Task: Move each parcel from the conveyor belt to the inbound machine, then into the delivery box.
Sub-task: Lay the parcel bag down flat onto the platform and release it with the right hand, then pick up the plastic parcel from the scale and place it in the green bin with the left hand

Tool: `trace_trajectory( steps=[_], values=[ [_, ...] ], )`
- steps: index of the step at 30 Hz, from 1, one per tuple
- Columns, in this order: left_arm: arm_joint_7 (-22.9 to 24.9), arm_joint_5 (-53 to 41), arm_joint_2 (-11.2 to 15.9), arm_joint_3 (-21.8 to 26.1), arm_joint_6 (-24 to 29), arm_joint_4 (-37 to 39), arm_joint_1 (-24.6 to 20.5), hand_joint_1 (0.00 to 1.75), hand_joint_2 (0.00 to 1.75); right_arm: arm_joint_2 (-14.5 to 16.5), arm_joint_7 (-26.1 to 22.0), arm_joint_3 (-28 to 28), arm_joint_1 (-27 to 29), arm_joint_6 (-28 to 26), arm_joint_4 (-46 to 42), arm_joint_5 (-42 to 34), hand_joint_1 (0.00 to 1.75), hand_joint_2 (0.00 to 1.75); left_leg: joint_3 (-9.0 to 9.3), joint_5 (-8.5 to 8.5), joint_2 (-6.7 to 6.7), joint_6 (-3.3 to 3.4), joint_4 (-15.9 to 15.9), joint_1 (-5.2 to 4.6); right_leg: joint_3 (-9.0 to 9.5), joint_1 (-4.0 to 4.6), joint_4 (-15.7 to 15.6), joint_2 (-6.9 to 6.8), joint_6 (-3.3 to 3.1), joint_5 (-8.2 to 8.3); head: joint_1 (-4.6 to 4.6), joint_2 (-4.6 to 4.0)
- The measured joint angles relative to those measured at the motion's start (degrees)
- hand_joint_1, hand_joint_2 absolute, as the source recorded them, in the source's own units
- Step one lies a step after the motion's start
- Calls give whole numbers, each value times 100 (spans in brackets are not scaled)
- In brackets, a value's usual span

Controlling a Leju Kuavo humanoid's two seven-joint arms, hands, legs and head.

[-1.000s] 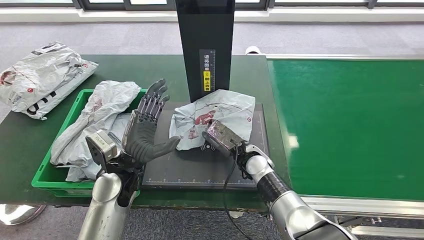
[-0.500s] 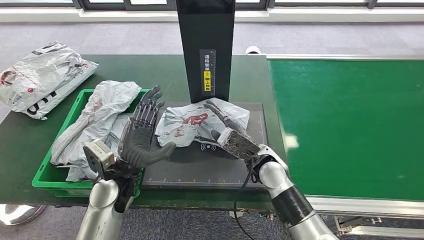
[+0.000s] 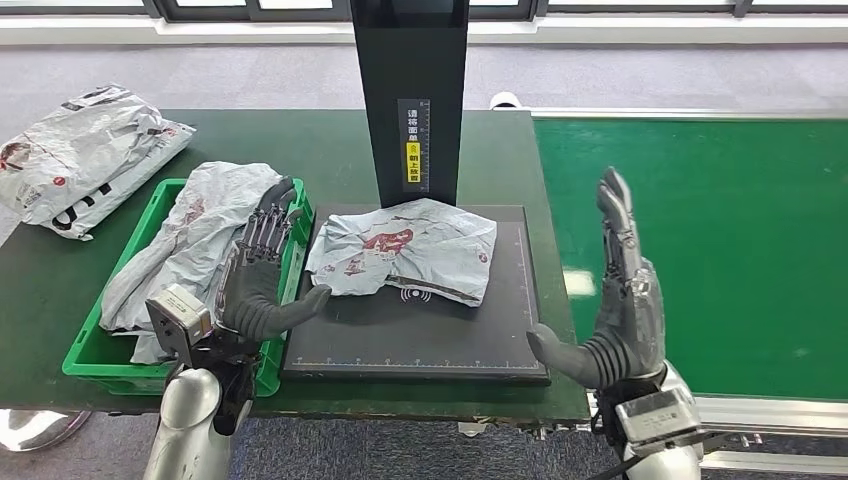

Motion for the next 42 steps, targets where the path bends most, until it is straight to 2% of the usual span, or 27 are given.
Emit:
trace_trajectory(
  steps=[7, 9, 13, 15, 18, 21, 26, 30, 31, 34, 35, 40, 42],
  values=[
    [81, -305, -40, 16, 150, -17, -2, 0, 175, 45, -25, -178, 265, -90, -396, 61, 0, 175, 5, 6, -1, 0, 0, 0, 3, 1, 1, -1, -1, 2, 0, 0],
    [223, -985, -51, 16, 603, 9, -20, 0, 175, 88, 4, -235, 404, -138, -469, 51, 0, 175, 7, 6, -2, 0, 0, 0, 4, 1, 1, -1, -1, 2, 0, 0],
    [695, -3069, -122, -1, 1993, 306, -254, 0, 175, 241, 207, -367, 681, 58, -479, -119, 0, 175, 6, 6, -3, 0, 0, 1, 2, 1, 1, -2, -2, 2, 0, 0],
    [1042, -4169, -157, -67, 2315, 633, -491, 0, 175, 322, 279, -393, 705, 249, -350, -182, 0, 175, 6, 7, -3, 1, 0, 1, 3, 1, 1, -3, -1, 2, 0, 0],
    [1615, -5827, -214, -307, 2187, 1398, -975, 0, 175, 433, 325, -396, 629, 501, 6, -270, 0, 175, 6, 14, -4, 4, 0, 0, 5, -1, 1, -9, 1, 8, 0, 0],
    [1927, -6869, -319, -624, 1811, 2543, -1557, 0, 175, 513, 373, -396, 396, 716, 415, -383, 0, 175, 6, 22, -4, 8, 1, 0, 5, -8, 1, -8, 6, 20, 0, 0],
    [2078, -7338, -512, -984, 1336, 4748, -2453, 0, 175, 654, 411, -396, 103, 914, 994, -451, 0, 175, 7, 28, 3, 10, 1, -1, 3, -14, 1, 2, 11, 30, 0, 0],
    [2131, -7469, -574, -1113, 963, 5966, -2935, 0, 175, 708, 409, -396, 17, 993, 1259, -502, 0, 175, 7, 28, -4, 9, 1, -1, 8, -12, 2, -1, 12, 25, -1, 0],
    [2112, -7485, -583, -1140, 828, 6197, -3062, 15, 175, 713, 409, -396, -10, 1015, 1320, -515, 0, 175, 9, 28, -7, 9, 0, 0, 14, -12, 2, -3, 12, 23, -1, 0],
    [2021, -7495, -598, -1201, 423, 6698, -3371, 88, 175, 720, 398, -396, -103, 1045, 1497, -579, 0, 175, 25, 23, -9, 10, -2, 0, 33, -13, 1, -5, 12, 17, -1, 0],
    [2002, -7496, -603, -1220, 338, 6823, -3451, 98, 175, 720, 393, -396, -133, 1046, 1553, -605, 0, 175, 32, 21, -9, 10, -2, 0, 41, -13, 1, -5, 13, 15, -1, 0],
    [1992, -7496, -626, -1285, 253, 7231, -3657, 98, 175, 720, 378, -396, -224, 1044, 1763, -673, 0, 175, 61, 14, -9, 17, -3, 0, 78, -14, -1, -10, 20, 1, -1, 0],
    [1998, -7496, -628, -1288, 255, 7313, -3697, 136, 175, 720, 370, -396, -240, 1043, 1814, -684, 0, 175, 60, 15, -8, 17, -3, 0, 85, -14, 0, -9, 19, 3, -1, 0]
  ],
)
